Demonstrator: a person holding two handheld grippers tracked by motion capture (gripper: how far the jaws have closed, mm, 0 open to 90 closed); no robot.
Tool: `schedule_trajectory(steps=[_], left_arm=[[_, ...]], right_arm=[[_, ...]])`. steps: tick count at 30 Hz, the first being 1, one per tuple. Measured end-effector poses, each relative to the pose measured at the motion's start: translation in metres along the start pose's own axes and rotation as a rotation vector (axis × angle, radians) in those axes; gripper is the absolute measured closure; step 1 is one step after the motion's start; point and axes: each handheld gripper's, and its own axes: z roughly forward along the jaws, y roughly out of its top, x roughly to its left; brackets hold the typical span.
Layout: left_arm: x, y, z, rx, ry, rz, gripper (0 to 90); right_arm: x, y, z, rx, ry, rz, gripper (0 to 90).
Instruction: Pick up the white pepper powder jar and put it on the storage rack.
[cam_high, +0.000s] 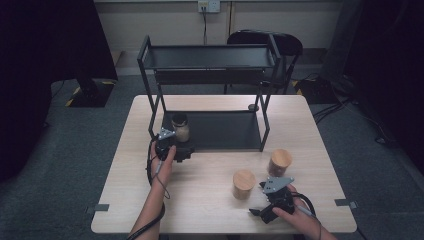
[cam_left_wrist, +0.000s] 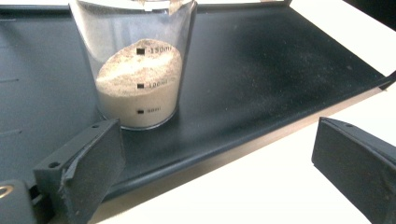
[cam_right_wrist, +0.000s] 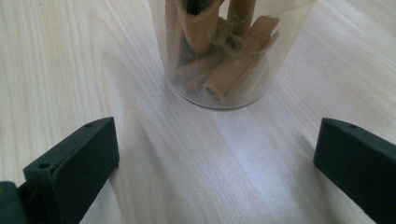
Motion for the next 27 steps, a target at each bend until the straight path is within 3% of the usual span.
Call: schedule_trajectory(steps=[27], left_arm=[[-0.008,-0.019,-0.013,0.033,-0.019,0.035,2.3]], right_arm=[[0.0,0.0,0.0,0.0,0.0,0.0,0.0]])
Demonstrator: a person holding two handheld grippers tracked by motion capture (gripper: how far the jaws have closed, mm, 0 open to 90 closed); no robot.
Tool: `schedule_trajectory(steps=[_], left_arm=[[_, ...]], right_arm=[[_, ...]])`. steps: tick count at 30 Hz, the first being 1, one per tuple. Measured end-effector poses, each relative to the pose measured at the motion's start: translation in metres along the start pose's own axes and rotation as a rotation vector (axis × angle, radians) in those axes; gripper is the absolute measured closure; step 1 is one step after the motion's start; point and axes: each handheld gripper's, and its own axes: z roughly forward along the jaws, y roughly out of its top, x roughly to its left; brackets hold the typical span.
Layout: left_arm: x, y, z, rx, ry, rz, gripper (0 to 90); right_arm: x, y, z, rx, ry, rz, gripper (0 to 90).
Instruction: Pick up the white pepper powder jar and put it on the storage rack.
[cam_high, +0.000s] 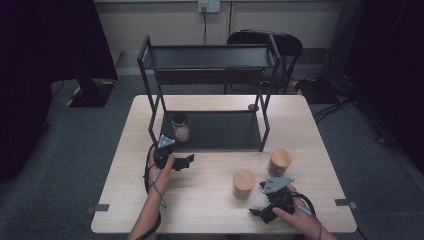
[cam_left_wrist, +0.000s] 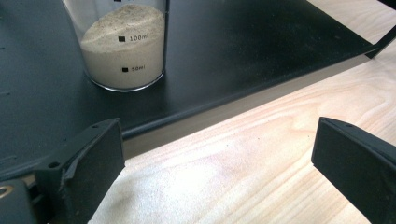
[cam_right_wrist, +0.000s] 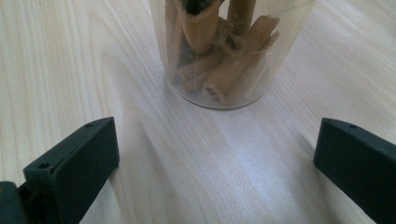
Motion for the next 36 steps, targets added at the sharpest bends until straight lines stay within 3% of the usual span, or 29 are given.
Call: schedule_trajectory(steps=[36], left_arm=[[-0.006,-0.016,-0.024,0.031,-0.018,0.038,2.3]], right_arm=[[0.0,0.0,0.0,0.0,0.0,0.0,0.0]])
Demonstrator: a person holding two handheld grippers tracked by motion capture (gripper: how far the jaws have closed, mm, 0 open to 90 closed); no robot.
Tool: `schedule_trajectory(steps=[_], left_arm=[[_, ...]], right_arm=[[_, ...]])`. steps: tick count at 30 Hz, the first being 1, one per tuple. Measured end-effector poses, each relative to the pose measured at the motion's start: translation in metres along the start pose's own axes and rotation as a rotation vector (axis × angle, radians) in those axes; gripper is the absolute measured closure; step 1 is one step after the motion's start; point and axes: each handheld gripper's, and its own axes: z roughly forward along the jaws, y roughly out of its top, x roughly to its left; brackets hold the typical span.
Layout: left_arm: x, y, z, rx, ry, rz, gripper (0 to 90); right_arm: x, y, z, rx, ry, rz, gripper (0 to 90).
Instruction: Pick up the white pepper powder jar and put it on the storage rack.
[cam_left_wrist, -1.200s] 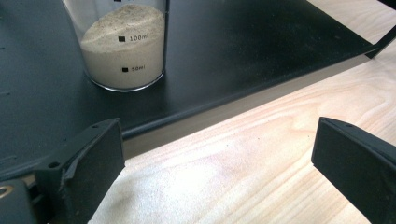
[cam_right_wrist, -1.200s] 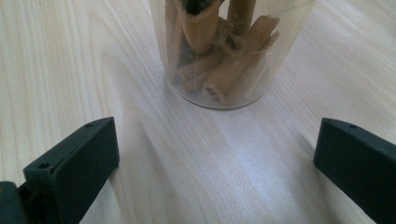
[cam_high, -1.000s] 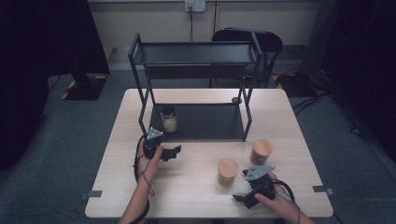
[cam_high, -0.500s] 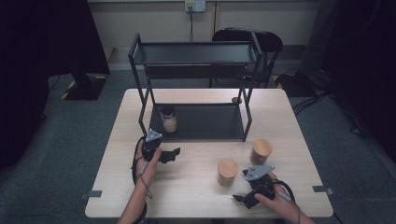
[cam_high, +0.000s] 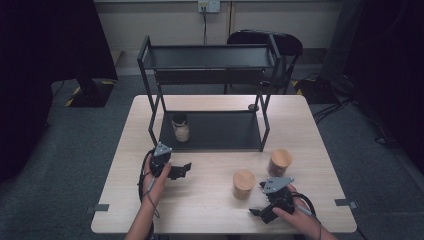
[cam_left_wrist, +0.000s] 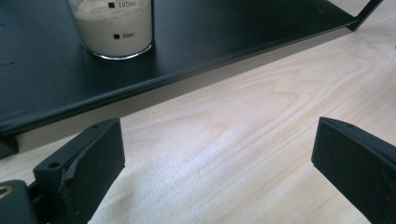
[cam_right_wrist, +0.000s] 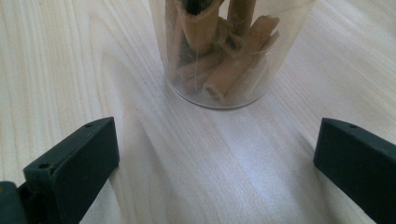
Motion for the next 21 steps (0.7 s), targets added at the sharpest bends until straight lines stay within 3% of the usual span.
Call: schedule_trajectory(steps=[21], left_arm=[[0.001,-0.012,-0.015,0.039,0.009,0.025,2.3]], right_arm=[[0.0,0.0,0.0,0.0,0.0,0.0,0.0]])
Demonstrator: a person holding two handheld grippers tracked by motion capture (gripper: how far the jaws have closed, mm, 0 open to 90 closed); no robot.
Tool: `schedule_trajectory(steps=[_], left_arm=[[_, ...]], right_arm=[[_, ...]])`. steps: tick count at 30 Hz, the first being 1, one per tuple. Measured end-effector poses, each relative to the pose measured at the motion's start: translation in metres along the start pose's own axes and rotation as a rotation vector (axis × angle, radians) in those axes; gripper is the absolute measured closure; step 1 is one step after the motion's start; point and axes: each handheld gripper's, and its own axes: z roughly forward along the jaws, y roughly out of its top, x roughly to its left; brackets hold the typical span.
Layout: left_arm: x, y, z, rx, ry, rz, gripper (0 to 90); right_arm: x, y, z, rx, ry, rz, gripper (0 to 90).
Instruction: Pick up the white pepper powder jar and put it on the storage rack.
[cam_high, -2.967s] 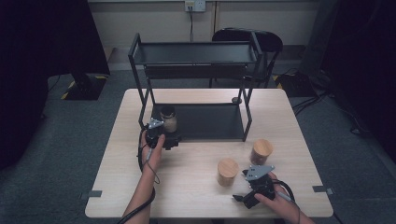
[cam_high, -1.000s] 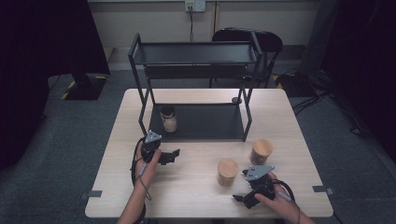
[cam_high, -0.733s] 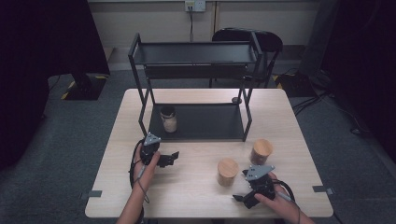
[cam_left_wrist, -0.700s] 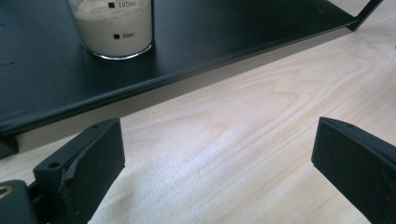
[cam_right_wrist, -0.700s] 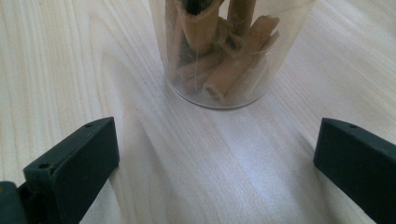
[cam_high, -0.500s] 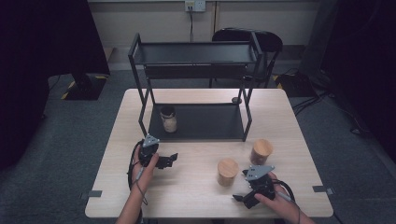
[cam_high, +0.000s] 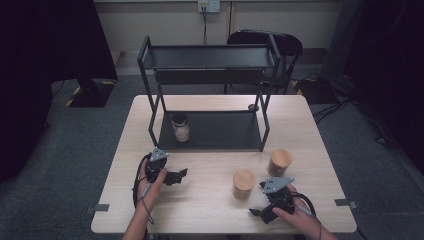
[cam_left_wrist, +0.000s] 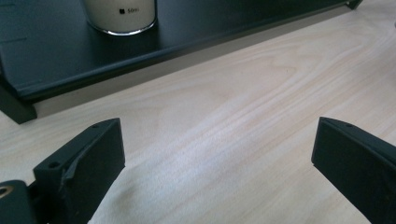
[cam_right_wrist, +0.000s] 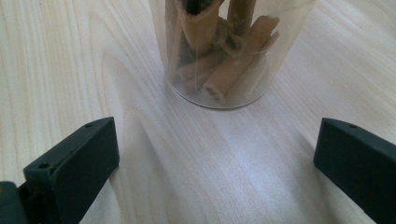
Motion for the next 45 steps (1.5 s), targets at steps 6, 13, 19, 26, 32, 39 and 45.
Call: schedule_trajectory(steps=[6,13,19,26,32,39,45], left_arm=[[0.001,-0.006,-0.004,0.01,0.003,-0.001,2.3],[0.002,-0.011,-0.007,0.026,0.016,0.008,2.3],[0.0,-0.016,-0.01,0.048,0.024,0.021,2.3],[-0.002,-0.022,-0.013,0.077,0.04,0.044,2.3],[-0.003,-0.027,-0.011,0.108,0.046,0.061,2.4],[-0.007,-0.028,-0.009,0.136,0.068,0.102,1.7],[-0.009,-0.03,-0.008,0.13,0.075,0.12,0.4]], right_arm=[[0.0,0.0,0.0,0.0,0.0,0.0,0.0],[0.0,0.0,0.0,0.0,0.0,0.0,0.0],[0.0,0.0,0.0,0.0,0.0,0.0,0.0],[0.0,0.0,0.0,0.0,0.0,0.0,0.0],[0.0,0.0,0.0,0.0,0.0,0.0,0.0],[0.0,0.0,0.0,0.0,0.0,0.0,0.0],[0.0,0.0,0.0,0.0,0.0,0.0,0.0]])
